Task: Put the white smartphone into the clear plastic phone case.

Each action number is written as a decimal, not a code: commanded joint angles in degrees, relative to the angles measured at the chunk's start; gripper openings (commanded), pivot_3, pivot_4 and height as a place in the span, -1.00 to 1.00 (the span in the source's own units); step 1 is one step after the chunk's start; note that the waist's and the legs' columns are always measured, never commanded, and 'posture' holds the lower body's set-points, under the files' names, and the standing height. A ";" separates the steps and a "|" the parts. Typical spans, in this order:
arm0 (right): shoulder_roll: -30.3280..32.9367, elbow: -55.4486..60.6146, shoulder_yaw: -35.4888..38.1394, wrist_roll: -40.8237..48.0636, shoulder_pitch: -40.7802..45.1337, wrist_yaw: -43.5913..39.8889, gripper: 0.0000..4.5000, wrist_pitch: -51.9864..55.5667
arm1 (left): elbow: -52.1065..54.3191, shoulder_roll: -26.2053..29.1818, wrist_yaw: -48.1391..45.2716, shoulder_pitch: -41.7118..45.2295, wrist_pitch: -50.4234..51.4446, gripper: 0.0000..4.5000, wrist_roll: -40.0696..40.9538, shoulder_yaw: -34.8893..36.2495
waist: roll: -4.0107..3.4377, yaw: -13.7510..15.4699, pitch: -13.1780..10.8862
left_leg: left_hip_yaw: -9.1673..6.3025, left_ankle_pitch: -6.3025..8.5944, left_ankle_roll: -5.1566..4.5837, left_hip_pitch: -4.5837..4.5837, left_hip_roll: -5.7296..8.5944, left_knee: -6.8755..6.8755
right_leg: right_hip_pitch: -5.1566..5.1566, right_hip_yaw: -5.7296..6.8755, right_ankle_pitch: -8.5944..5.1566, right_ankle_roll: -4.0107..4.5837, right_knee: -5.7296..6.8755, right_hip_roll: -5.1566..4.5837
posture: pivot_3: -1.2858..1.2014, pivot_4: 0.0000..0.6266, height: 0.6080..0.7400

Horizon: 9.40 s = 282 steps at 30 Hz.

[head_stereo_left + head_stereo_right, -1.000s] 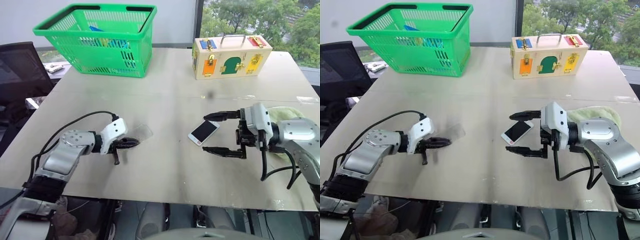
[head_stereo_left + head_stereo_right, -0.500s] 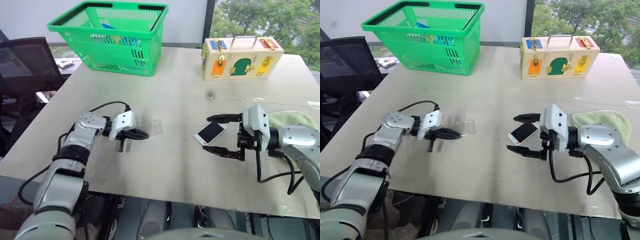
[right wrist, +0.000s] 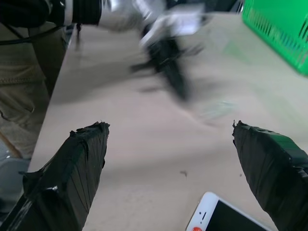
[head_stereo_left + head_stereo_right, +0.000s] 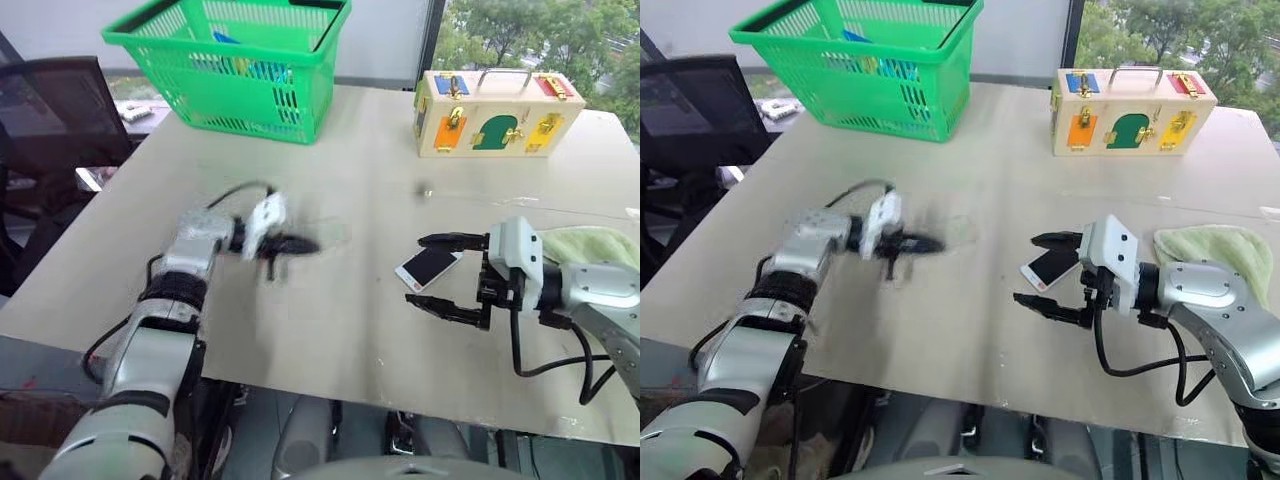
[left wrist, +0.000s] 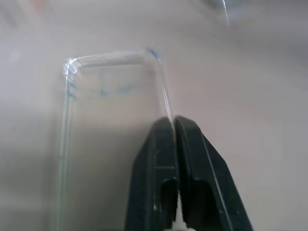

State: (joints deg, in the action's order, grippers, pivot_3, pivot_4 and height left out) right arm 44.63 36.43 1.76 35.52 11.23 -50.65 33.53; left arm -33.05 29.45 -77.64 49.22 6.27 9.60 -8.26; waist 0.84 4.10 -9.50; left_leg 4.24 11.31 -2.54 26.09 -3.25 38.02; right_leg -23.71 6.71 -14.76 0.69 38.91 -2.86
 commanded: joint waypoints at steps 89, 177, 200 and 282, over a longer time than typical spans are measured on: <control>-7.47 -64.54 -31.16 -37.75 40.86 -31.57 1.00 -40.62 | 46.72 12.01 15.45 -38.60 25.95 0.96 23.45 19.26 | 0.34 -3.47 -0.50 | 0.26 0.06 0.00 -1.31 0.62 -0.82 | 0.23 -1.79 -0.01 -0.44 0.04 0.13 | 0.03 -0.52 1.00; -8.31 -14.15 -28.37 -29.72 32.48 -5.96 0.25 32.36 | 27.21 15.22 7.53 -42.59 3.13 1.00 11.54 11.00 | -0.14 -3.64 -0.22 | 0.50 0.07 0.03 -1.22 0.67 -1.61 | -0.08 -0.41 0.10 -0.45 -0.48 -1.12 | 0.03 -0.52 1.00; -9.94 -12.73 -29.66 -25.08 33.90 -1.65 0.25 28.10 | 31.48 16.70 8.01 -37.94 6.27 -0.07 11.23 11.23 | -0.02 -4.00 -0.34 | 0.54 0.05 0.01 -1.08 0.65 -1.50 | -0.07 -0.26 0.13 -0.49 -0.42 -1.10 | 0.03 -0.52 1.00; -11.85 -29.90 -44.32 -42.49 43.39 -15.83 0.25 10.67 | 40.18 13.72 2.95 -51.80 4.73 -1.00 24.67 24.32 | 0.04 -4.79 -0.47 | 0.68 0.06 0.03 -1.24 0.55 -1.25 | -0.02 -0.39 0.14 -0.46 -0.12 -1.11 | 0.03 -0.52 1.00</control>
State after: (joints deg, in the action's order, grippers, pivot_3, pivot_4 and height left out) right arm 32.94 6.08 -42.23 -5.60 52.91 -65.96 42.89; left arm 6.98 42.87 -74.64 -3.05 12.03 33.90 14.67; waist 0.89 -0.69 -9.97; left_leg 4.93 11.37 -2.51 24.85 -2.70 36.77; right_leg -23.72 6.32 -14.62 0.23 38.79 -3.97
